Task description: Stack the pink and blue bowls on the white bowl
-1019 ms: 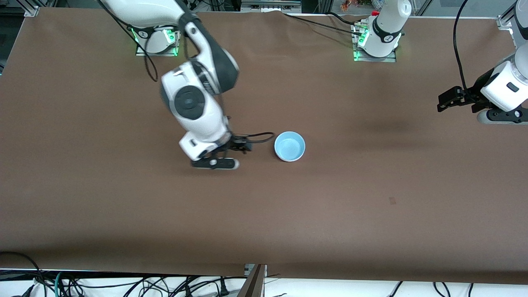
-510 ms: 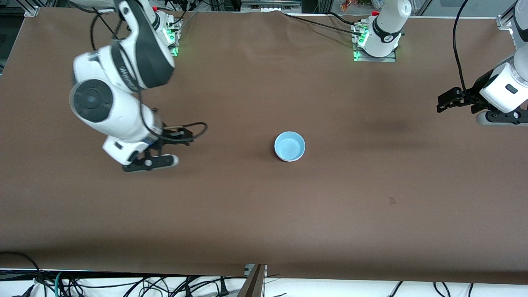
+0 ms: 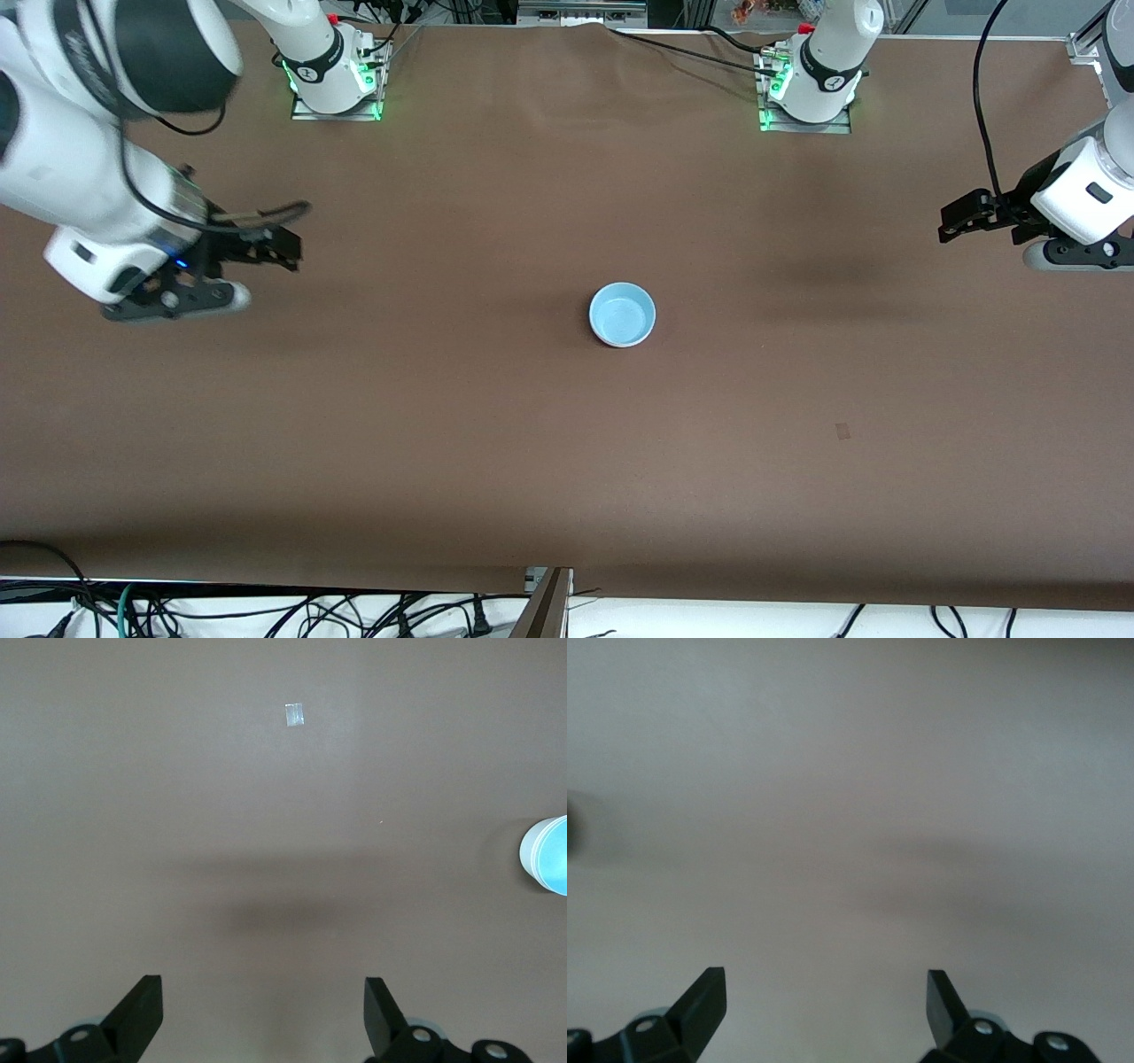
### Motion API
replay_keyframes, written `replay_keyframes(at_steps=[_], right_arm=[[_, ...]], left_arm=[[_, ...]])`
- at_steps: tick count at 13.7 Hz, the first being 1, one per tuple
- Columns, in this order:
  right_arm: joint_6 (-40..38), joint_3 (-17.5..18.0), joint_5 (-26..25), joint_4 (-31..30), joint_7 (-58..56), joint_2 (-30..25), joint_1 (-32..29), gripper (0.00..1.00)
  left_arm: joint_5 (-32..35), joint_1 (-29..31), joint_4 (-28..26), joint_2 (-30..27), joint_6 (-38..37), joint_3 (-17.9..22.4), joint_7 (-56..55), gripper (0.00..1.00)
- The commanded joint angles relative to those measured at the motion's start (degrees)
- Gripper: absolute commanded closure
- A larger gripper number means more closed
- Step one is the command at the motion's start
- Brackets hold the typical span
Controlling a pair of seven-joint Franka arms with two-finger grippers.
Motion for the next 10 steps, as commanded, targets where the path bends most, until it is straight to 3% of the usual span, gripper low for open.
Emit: replay_keyframes(at_steps=[1,6,10], right_arm=[[-1.3,1.4,-0.8,-3.9,-0.3,-3.9,-2.7,0.00],[-3.3,4.5,-2.9,-4.3,-0.7,-6.8,-9.7,0.00],[-3.7,4.8,-2.5,-5.4,-1.0,-9.4,-13.4,0.00]], left_arm=[[-0.3,0.3,1.4,0.6,-0.8,-0.1,0.7,0.00],[-0.3,0.4,1.4,0.6,-0.8,-0.1,0.8,0.00],[-0.3,0.4,1.4,0.7,-0.8,-0.1,0.8,0.00]])
